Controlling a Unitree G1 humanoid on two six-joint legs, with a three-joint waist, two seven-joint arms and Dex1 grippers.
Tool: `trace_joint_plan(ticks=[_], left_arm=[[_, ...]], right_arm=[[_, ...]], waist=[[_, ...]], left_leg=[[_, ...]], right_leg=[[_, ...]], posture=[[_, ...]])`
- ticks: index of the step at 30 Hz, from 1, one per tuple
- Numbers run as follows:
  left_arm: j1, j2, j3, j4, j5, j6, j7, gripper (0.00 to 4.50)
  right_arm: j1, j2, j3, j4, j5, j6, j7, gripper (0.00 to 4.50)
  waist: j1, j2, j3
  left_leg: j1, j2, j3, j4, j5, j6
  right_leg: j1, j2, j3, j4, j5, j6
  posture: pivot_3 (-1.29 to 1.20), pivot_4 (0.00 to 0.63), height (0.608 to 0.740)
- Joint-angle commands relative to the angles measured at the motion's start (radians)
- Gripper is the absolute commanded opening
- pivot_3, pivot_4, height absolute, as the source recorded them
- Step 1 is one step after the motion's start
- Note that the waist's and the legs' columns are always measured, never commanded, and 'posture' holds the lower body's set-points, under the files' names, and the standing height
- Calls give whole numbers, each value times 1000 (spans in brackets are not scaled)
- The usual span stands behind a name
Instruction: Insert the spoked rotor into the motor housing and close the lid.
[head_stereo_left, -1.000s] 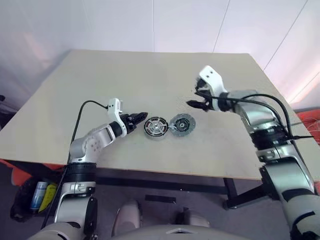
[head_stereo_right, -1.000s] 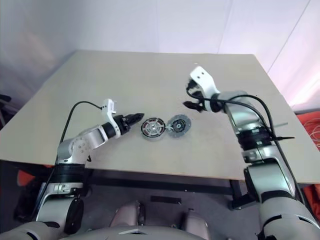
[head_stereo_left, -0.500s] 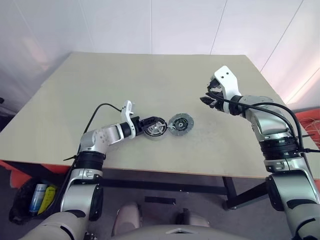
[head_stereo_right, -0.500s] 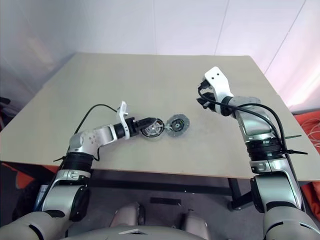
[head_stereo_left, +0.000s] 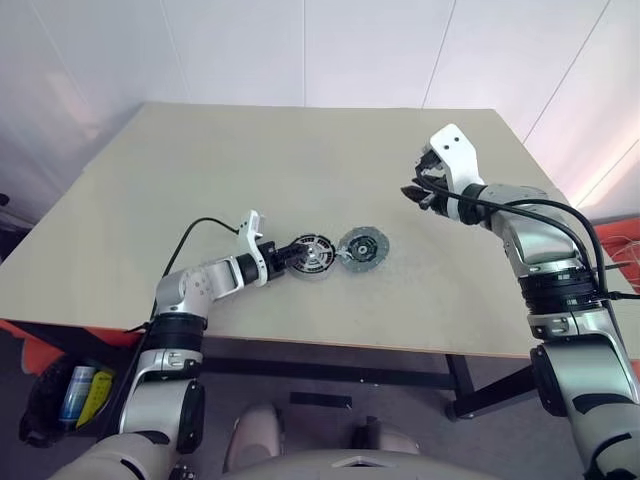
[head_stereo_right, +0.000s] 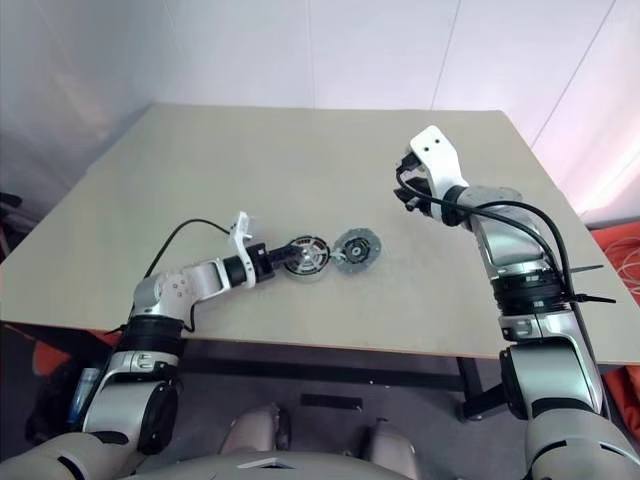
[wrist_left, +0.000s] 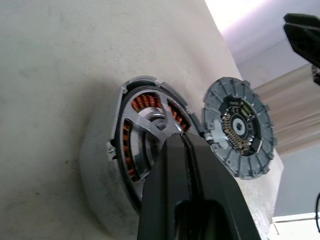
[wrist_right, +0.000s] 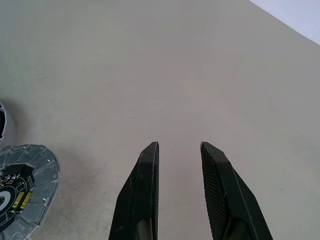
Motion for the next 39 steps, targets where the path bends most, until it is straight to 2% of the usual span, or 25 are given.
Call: trace_joint_plan(ticks=[1, 4, 9, 15, 24, 29, 34, 39], left_arm=[[-22, -21, 70, -74, -108, 12, -44, 44], [-34, -22, 71, -57, -116, 27, -33, 44], [-62, -18, 31, 63, -26, 36, 55, 44], [-63, -10, -11, 118, 44, 52, 117, 44], [-66, -6, -7, 123, 57, 54, 123, 44], [-69, -3, -4, 123, 58, 56, 116, 44], [-78, 2, -5, 130, 65, 50, 111, 44], [-84, 8, -2, 129, 68, 44, 109, 44]], right_arm=[[-31, -8, -21, -3, -3, -27, 0, 1432], [-28, -13, -24, -3, -3, -28, 0, 1432], [-11, -39, -30, -21, -4, -25, 9, 1432], [46, -97, -45, -68, 10, 7, 33, 1432], [313, -228, -16, -273, 77, 59, 217, 1432], [348, -156, 13, -356, 103, 116, 190, 1432], [277, -48, 36, -329, 94, 135, 123, 1432], [233, -4, 55, -290, 82, 125, 102, 1432]], waist=[[1, 0, 0], [0, 0, 0], [0, 0, 0], [4, 1, 0], [8, 2, -1], [1, 7, -4], [1, 7, -5], [3, 7, -5]], left_leg=[[-1, 0, 0, 0, 0, 0], [-2, 0, 0, 1, 0, 0], [-2, 0, 0, 1, 0, 1], [0, 0, 0, 1, 0, 1], [8, 0, 0, 0, -2, 4], [11, 1, 0, 0, -2, 5], [12, 1, 0, 0, -2, 4], [10, 0, 0, 0, -2, 4]], right_leg=[[-1, 0, 0, 0, 0, 0], [-2, 0, 0, 1, 0, 0], [-2, 0, 0, 0, 0, 0], [1, 0, 0, 0, 0, 0], [9, 0, 0, -2, 0, 1], [9, 0, 0, -2, 0, 2], [10, 0, 0, -2, 0, 2], [10, 0, 0, -2, 0, 2]], posture=[[0, 0, 740], [0, 0, 740], [0, 0, 740], [0, 0, 740], [0, 0, 740], [0, 0, 740], [0, 0, 740], [0, 0, 740]])
